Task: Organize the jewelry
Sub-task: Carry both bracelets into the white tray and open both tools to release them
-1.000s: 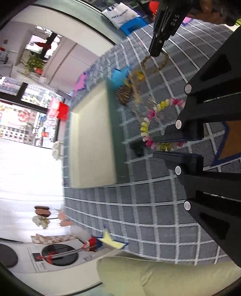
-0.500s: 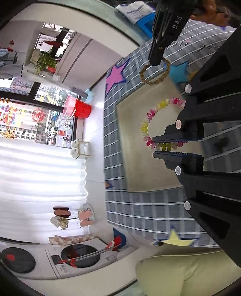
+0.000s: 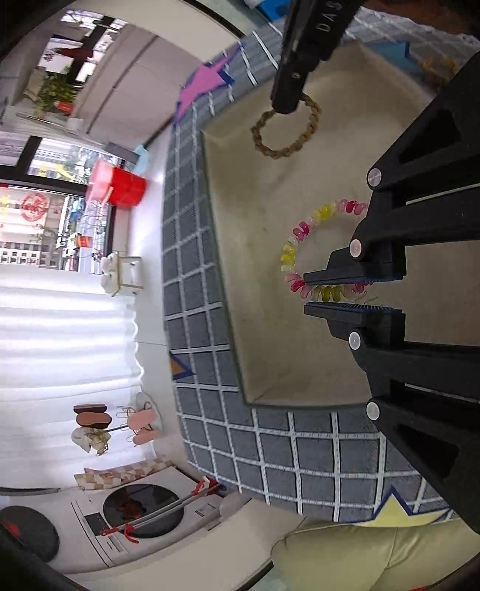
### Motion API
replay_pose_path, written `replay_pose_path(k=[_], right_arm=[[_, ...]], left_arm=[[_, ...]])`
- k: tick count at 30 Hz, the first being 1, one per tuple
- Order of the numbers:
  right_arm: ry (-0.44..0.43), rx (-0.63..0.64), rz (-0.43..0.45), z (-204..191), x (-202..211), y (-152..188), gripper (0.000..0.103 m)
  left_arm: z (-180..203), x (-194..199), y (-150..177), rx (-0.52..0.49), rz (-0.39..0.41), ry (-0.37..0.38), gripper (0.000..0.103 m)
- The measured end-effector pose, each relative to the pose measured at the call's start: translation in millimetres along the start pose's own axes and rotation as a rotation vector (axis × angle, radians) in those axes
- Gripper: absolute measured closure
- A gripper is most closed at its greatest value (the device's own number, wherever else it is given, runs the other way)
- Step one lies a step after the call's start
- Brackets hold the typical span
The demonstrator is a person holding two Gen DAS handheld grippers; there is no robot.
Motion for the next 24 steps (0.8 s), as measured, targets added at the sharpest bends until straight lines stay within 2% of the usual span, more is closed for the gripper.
replay_pose_path(k=[6,12,14,15,16,17,18,19,20,22,24], right_arm=[[0.033,-0.005,-0.039,8,-23,10,0.097],[0.061,0.023,-0.029,5,-21,15,0.095],[0.049,0.008,-0.038,6,-20,14,0.092],[0.035,-0.001,-0.037,7,-18,13,0.086],[0.028,-0.003,-0.033,7,-16,13,0.077],[0.026,-0.002,-0.022,7,-12,13,0.07],[0.026,0.001,-0.009,6,-7,12,0.06],[0.027,0.004,0.003,5,-4,12,0.058],[0.025,0.006,0.013,4,1,11,0.058],[0.02,0.0,0.029,5,9,8,0.058],[0.022,-0.011,0.041,6,16,6,0.058]], left_arm=[[5,-13,7,-0.04,-0.016,-0.06,0.079],[6,-19,6,-0.046,-0.028,-0.089,0.079],[6,-18,6,-0.045,-0.036,-0.09,0.079],[5,-17,6,-0.044,-0.031,-0.093,0.079],[4,-14,6,-0.038,-0.018,-0.098,0.079],[3,-12,5,-0.03,-0.011,-0.097,0.069],[2,-11,5,-0.021,-0.007,-0.092,0.051],[1,-7,4,-0.005,0.001,-0.089,0.005],[-1,-3,3,0.007,0.025,-0.093,0.0],[-2,8,-2,0.005,0.085,-0.102,0.0],[-1,9,-5,-0.011,0.072,-0.098,0.0]])
Point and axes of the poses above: each gripper's, at about its wrist camera, not at the fingertips, and x roughly against the way its jaws point, z to its right, y to its underside, the point moved 1 cm from there along -x, roughly the way its jaws point, and after that the axes turned 9 degrees about z, right-handed, at the moved point
